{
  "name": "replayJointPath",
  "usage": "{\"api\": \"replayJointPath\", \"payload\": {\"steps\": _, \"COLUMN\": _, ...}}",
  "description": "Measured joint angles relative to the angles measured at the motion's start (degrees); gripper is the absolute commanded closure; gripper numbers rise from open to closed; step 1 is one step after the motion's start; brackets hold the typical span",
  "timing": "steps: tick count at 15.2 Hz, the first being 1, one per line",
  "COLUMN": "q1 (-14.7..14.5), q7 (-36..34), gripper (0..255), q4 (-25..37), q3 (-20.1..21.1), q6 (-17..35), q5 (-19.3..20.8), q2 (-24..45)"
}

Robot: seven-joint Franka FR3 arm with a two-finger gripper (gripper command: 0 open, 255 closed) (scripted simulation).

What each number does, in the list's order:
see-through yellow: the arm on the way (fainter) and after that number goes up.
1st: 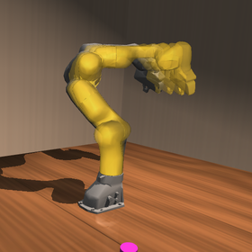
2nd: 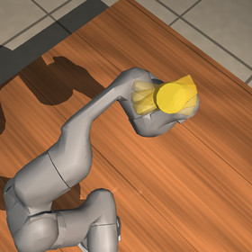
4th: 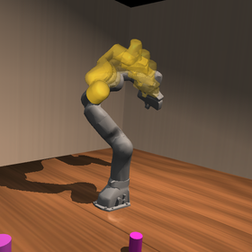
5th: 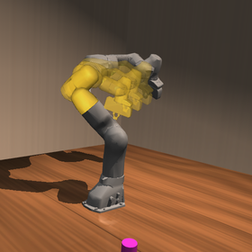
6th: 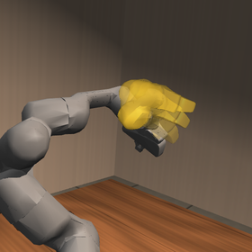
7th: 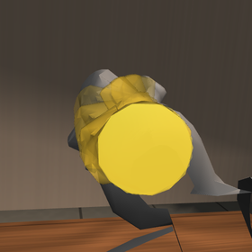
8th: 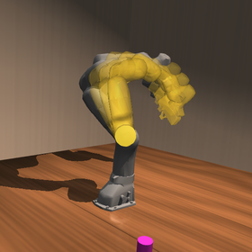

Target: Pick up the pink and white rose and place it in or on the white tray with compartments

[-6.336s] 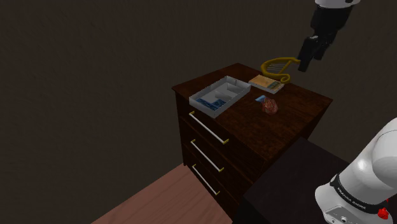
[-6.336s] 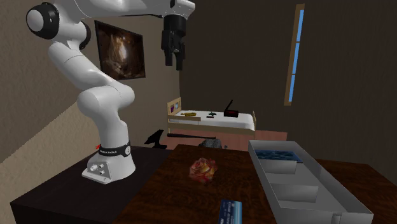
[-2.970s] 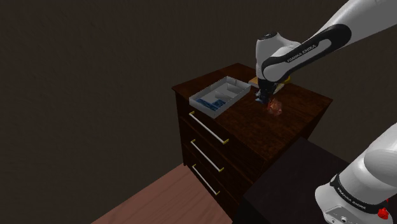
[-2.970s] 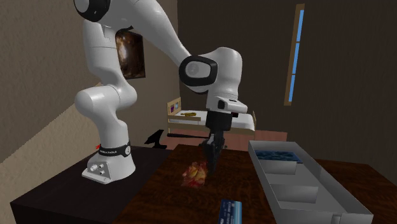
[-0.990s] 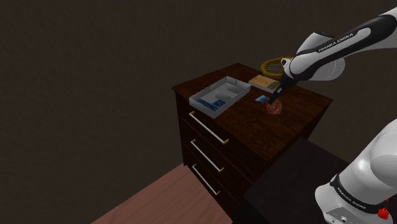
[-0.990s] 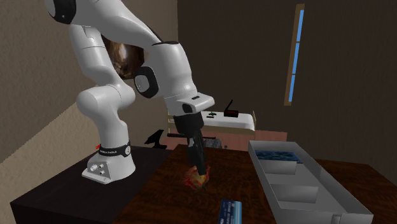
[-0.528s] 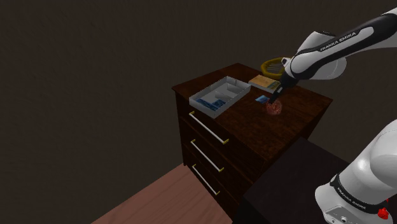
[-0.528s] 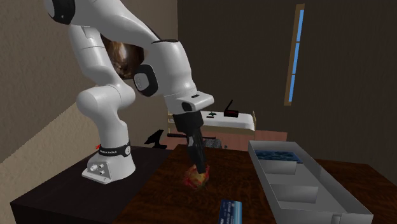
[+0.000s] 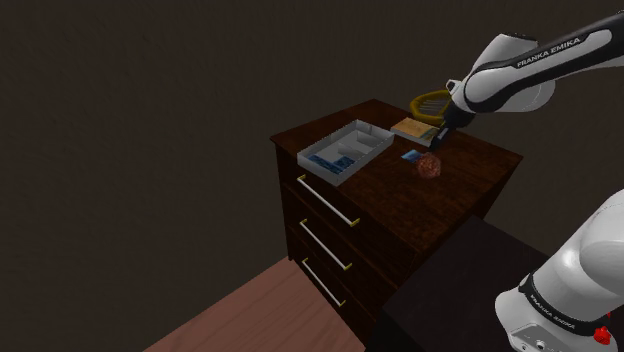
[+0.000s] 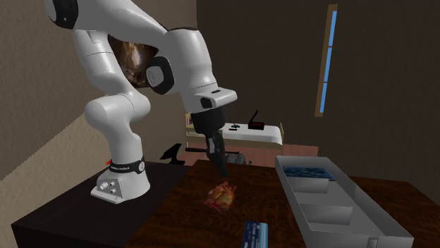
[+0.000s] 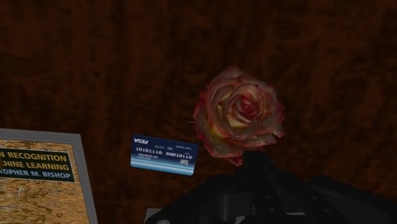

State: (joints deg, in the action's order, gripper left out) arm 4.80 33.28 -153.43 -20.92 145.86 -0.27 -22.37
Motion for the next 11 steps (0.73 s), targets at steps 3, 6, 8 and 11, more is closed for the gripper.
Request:
{"api": "replayJointPath", "payload": {"steps": 3, "q1": 1.13, "q7": -2.87, "gripper": 0, "q4": -0.51, "q3": 3.64, "q6": 3.27, "q5": 4.43, "q2": 2.45}}
{"api": "replayJointPath", "payload": {"steps": 6, "q1": 2.86, "q7": -6.49, "gripper": 0, "q4": -1.23, "q3": 7.42, "q6": 8.11, "q5": 10.7, "q2": 6.2}}
{"api": "replayJointPath", "payload": {"steps": 8, "q1": 2.95, "q7": -6.85, "gripper": 0, "q4": -1.27, "q3": 7.64, "q6": 10.35, "q5": 11.34, "q2": 8.35}}
{"api": "replayJointPath", "payload": {"steps": 11, "q1": 2.84, "q7": -6.96, "gripper": 0, "q4": -1.39, "q3": 7.56, "q6": 13.15, "q5": 11.36, "q2": 11.01}}
